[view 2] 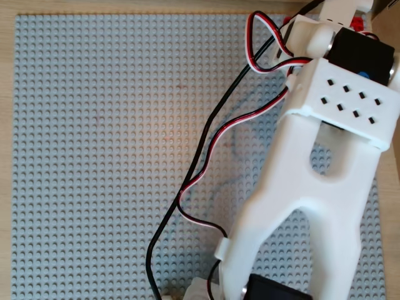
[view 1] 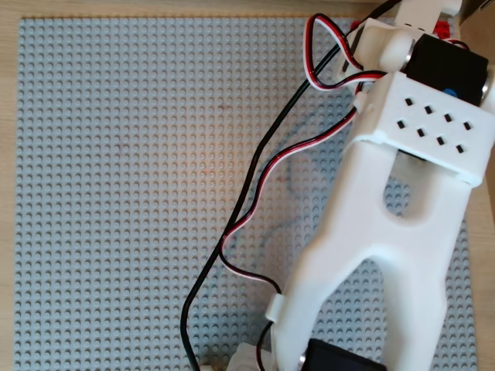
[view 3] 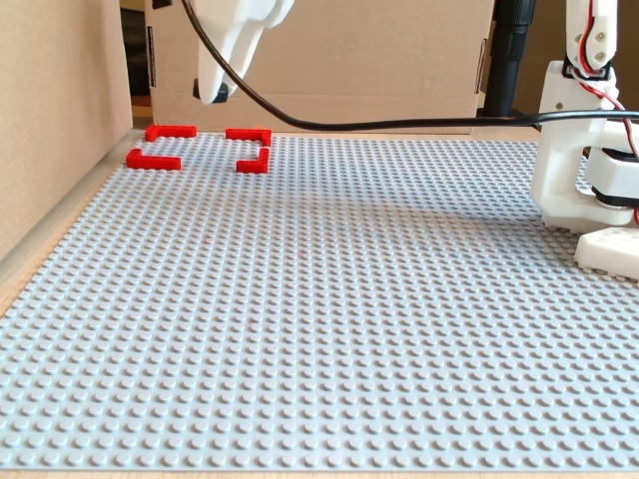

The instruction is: Grab the Lego and store it in red box

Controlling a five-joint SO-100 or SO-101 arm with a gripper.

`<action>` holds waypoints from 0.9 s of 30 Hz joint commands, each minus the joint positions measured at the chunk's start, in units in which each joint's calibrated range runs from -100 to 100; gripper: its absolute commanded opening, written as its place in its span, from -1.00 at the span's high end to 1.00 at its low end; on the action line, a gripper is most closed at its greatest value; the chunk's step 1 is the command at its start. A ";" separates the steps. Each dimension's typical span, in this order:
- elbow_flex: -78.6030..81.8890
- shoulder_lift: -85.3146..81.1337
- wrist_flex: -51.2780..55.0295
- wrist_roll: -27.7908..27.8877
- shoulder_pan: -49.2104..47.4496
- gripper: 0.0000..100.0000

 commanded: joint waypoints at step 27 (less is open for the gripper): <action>-17.73 -5.81 14.20 -3.81 4.20 0.95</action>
